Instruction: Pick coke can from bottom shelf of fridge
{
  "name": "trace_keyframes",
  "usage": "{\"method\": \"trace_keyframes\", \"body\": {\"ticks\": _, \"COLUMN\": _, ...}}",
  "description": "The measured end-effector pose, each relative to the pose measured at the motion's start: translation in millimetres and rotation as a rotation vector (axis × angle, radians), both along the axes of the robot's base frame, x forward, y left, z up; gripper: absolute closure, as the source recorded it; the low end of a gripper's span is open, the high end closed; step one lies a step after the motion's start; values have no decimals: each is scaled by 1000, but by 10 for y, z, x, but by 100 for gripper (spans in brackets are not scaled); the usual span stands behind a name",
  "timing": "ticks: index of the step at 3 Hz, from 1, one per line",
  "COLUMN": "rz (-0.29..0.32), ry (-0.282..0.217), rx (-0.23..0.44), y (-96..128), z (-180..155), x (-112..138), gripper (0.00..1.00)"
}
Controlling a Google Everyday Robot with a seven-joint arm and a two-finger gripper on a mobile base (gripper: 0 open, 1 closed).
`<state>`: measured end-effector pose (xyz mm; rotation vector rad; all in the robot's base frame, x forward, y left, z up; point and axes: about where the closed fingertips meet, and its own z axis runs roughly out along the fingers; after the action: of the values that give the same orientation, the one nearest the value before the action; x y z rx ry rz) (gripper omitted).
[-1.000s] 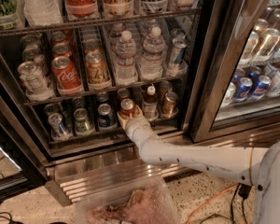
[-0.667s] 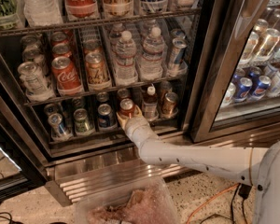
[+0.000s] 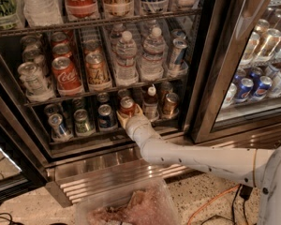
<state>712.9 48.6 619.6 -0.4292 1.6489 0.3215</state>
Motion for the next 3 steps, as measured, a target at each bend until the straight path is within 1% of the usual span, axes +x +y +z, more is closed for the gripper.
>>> {"method": "trace_keyframes", "body": {"ticks": 1, "rz": 0, "ry": 0, "rx": 0, "y": -4, "z": -8, "x": 2, "gripper": 100}}
{"method": "trace_keyframes", "body": {"ticks": 3, "rz": 5, "ry": -28, "rx": 21, "y": -37, "z": 206, "x": 31, "gripper": 100}}
